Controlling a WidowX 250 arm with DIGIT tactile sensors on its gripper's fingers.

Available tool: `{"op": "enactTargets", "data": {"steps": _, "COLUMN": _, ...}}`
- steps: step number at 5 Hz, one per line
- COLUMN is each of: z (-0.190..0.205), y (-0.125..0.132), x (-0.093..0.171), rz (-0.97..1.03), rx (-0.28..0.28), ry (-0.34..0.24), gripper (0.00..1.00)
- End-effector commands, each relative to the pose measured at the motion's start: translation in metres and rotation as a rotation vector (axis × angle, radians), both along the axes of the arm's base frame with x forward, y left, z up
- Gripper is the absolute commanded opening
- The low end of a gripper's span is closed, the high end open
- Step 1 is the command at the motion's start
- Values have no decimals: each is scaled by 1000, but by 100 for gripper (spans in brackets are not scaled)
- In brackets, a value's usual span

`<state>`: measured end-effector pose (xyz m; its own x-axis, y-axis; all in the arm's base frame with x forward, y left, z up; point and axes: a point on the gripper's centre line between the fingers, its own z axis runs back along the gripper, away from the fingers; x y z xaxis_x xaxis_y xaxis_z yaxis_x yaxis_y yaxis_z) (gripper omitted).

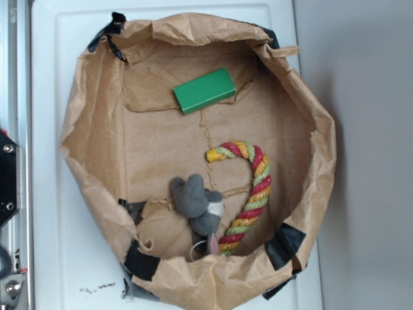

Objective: Grab the green block.

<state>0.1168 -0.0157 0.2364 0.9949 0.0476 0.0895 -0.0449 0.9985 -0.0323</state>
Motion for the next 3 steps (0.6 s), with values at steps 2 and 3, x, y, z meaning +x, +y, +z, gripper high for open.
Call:
{"op": "enactTargets", "data": {"steps": 2, "z": 2, "y": 6, "x": 16, "rz": -25, "rx": -52, "ry": -49, "gripper": 100}}
{"op": "enactTargets", "data": {"steps": 3, "z": 3, "y": 25, "x": 21, "rz": -7, "rx": -67, "ry": -52, "gripper": 100}}
